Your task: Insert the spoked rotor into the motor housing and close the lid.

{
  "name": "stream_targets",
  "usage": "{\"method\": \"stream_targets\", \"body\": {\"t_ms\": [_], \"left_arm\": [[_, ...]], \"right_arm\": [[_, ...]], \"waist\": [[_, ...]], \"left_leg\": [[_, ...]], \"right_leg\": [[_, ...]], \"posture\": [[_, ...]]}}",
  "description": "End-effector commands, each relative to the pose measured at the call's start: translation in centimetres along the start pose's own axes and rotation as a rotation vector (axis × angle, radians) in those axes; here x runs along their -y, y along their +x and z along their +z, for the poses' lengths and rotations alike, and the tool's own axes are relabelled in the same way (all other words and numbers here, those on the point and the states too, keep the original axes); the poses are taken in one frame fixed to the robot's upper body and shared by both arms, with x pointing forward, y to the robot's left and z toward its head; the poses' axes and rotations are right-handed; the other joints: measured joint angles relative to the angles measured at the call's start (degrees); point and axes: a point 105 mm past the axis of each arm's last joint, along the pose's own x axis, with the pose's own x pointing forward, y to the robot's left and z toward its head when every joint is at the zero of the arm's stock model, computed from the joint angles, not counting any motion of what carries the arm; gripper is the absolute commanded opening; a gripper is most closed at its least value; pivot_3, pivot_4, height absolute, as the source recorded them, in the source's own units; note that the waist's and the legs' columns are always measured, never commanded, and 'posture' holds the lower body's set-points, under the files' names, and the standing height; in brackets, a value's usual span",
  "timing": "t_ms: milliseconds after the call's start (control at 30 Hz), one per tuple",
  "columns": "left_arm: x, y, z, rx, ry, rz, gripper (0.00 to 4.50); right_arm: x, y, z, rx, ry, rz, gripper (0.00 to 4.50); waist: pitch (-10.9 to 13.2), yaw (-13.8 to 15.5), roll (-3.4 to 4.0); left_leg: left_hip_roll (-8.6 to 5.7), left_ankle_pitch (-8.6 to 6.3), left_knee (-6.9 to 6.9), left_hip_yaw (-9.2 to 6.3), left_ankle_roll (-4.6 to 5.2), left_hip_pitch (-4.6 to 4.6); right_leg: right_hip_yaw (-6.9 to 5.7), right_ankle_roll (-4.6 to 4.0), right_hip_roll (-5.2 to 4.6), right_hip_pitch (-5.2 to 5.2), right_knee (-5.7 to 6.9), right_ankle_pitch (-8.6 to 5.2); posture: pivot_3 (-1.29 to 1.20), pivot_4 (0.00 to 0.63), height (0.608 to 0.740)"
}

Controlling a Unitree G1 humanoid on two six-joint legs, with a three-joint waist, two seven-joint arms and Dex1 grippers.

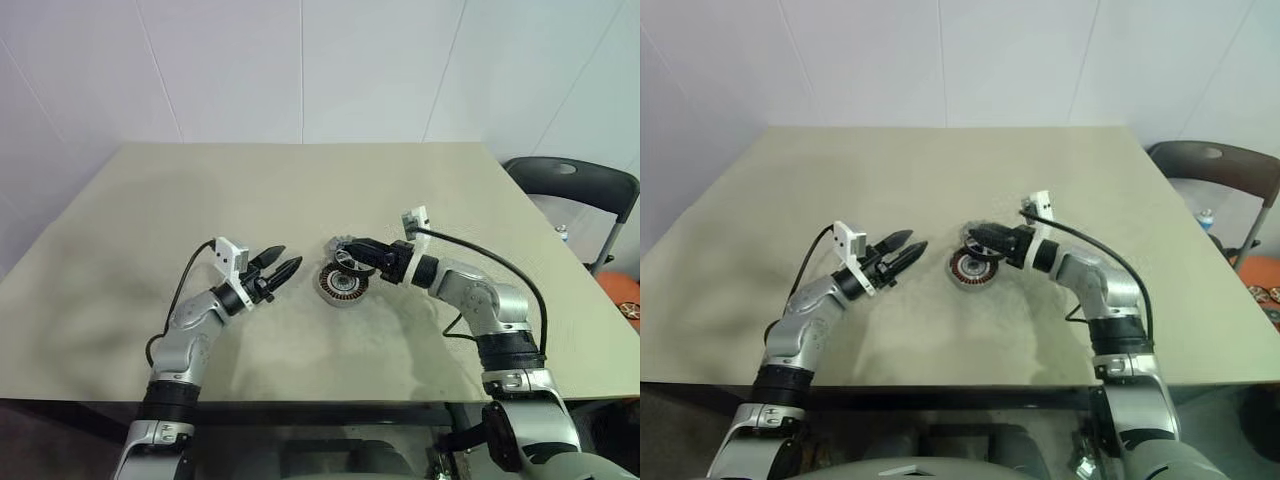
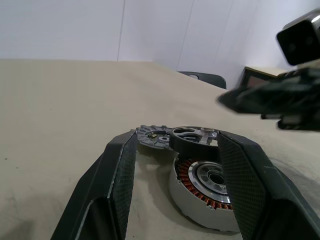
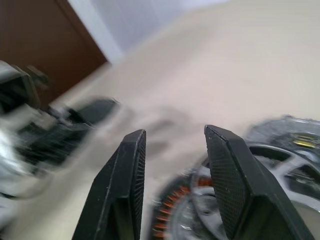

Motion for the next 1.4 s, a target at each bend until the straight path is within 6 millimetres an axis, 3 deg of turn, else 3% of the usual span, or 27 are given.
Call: {"method": "stream_targets", "body": {"t_ms": [33, 167, 300, 433, 567, 833, 1000, 1167, 1400], "left_arm": [[0.4, 0.4, 0.7, 0.022, 0.019, -0.021, 2.69], [1.0, 0.7, 0.4, 0.021, 0.006, -0.035, 2.69], [1.3, 0.8, 0.1, 0.018, 0.002, -0.042, 2.69], [1.0, 0.7, 0.2, 0.017, 0.007, -0.038, 2.69], [1.0, 0.7, 0.3, 0.016, 0.012, -0.037, 2.69], [1.1, 0.8, 0.1, 0.012, 0.015, -0.04, 2.69], [1.1, 0.7, 0.1, 0.012, 0.017, -0.038, 2.69], [1.1, 0.7, 0.0, 0.007, 0.019, -0.036, 2.69], [1.1, 0.6, -0.1, 0.004, 0.021, -0.032, 2.69]], "right_arm": [[0.9, 0.8, 0.0, -0.025, -0.171, -0.104, 1.94], [1.6, 1.3, 1.4, 0.061, -0.191, -0.191, 1.94], [2.4, 1.4, 1.2, 0.067, -0.21, -0.248, 1.94], [2.5, 1.3, 0.2, 0.012, -0.249, -0.24, 1.94], [3.1, 1.1, -2.5, -0.169, -0.311, -0.25, 1.94], [2.1, 1.2, -2.0, -0.17, -0.277, -0.183, 1.94], [1.5, 1.0, -2.8, -0.235, -0.286, -0.137, 1.94], [-1.4, 1.1, -2.8, -0.223, -0.193, 0.025, 1.94], [-2.6, 1.0, -3.0, -0.221, -0.168, 0.072, 1.94]], "waist": [[0.0, -0.1, 0.0], [0.0, -0.1, 0.01], [0.0, -0.1, 0.01], [0.0, -0.2, 0.02], [0.0, -0.2, 0.02], [0.0, -0.2, 0.01], [0.0, -0.2, 0.01], [0.0, -0.2, 0.0], [0.0, -0.3, 0.01]], "left_leg": [[-0.01, 0.0, 0.01, 0.01, 0.0, 0.01], [0.0, 0.0, 0.02, -0.01, -0.01, 0.05], [0.02, 0.0, 0.02, -0.01, -0.01, 0.05], [0.01, 0.0, 0.02, -0.01, -0.01, 0.05], [0.01, 0.0, 0.02, -0.01, 0.0, 0.06], [0.03, 0.0, 0.02, -0.03, -0.01, 0.21], [0.03, 0.0, 0.02, -0.03, -0.01, 0.2], [0.04, 0.0, 0.02, -0.04, -0.01, 0.19], [0.08, -0.01, -0.07, -0.04, -0.02, 0.16]], "right_leg": [[0.01, 0.0, -0.02, 0.01, 0.0, 0.0], [0.02, -0.01, -0.01, 0.03, 0.03, 0.0], [0.02, -0.01, 0.0, 0.02, 0.04, 0.0], [0.02, -0.01, -0.02, 0.02, 0.04, 0.0], [0.02, -0.02, -0.02, 0.03, 0.04, 0.0], [0.01, -0.03, -0.01, 0.16, 0.04, 0.0], [0.01, -0.03, -0.02, 0.15, 0.04, 0.0], [0.01, -0.03, -0.04, 0.15, 0.03, 0.0], [0.01, -0.05, -0.1, 0.07, 0.02, -0.01]], "posture": [[0.0, 0.0, 0.74], [0.0, 0.0, 0.74], [0.0, 0.0, 0.74], [0.0, 0.0, 0.74], [0.0, 0.0, 0.74], [0.0, 0.0, 0.74], [0.0, 0.0, 0.74], [0.0, 0.0, 0.74], [0.0, 0.0, 0.74]]}}
